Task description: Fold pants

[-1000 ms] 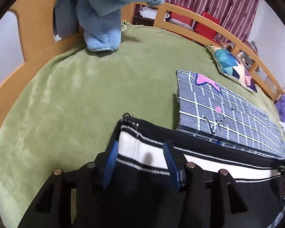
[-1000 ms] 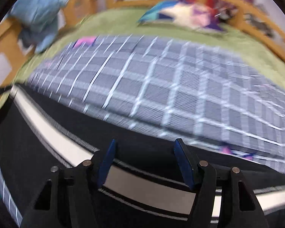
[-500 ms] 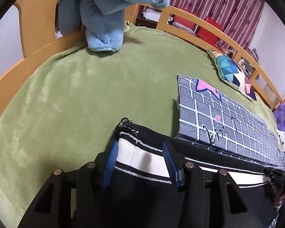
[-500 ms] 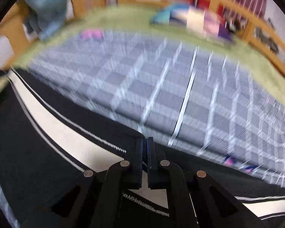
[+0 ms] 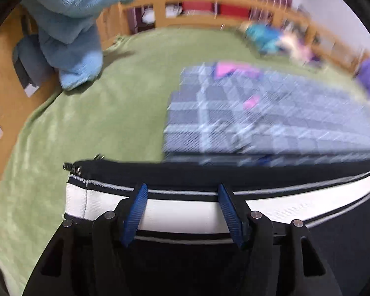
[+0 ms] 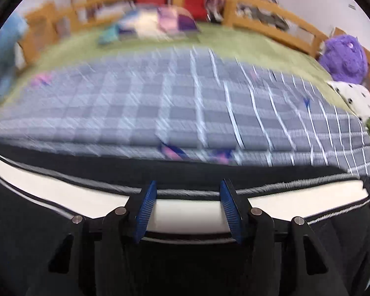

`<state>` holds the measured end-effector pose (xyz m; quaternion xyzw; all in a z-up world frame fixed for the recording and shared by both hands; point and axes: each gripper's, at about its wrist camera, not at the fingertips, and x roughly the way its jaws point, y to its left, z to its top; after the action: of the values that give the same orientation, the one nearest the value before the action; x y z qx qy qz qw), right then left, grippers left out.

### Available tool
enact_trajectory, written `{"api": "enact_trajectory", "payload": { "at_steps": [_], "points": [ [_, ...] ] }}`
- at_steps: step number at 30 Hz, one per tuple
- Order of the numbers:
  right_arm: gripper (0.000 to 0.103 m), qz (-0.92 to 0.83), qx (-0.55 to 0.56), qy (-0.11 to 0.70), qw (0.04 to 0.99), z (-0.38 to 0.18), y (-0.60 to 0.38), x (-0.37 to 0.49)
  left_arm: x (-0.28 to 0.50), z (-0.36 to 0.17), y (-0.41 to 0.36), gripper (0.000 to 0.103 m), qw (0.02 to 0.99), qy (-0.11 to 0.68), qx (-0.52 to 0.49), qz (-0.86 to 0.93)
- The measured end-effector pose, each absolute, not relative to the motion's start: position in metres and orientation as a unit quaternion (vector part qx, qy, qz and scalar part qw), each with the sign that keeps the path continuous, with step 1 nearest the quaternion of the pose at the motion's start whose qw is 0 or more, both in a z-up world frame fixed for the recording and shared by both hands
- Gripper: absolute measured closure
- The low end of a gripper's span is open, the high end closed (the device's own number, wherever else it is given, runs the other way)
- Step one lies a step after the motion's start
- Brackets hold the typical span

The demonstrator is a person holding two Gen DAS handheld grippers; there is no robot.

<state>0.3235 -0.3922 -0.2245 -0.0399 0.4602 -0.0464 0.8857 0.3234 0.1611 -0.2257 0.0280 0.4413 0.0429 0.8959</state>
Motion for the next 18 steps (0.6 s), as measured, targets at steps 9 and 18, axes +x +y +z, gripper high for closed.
{"api": "enact_trajectory", "payload": {
  "at_steps": [9, 18],
  "points": [
    [0.047, -0.063, -0.022, 0.443, 0.894, -0.222, -0.396, 0.337, 0.304, -0.2, 0.175, 0.042, 0.892, 0.449, -0.061, 0.005],
    [0.041, -0.07, 0.001, 0.446, 0.893, -0.185, -0.379, 0.256, 0.225, -0.196, 0.025, 0.04, 0.867, 0.457, -0.029, -0.197]
  ]
}}
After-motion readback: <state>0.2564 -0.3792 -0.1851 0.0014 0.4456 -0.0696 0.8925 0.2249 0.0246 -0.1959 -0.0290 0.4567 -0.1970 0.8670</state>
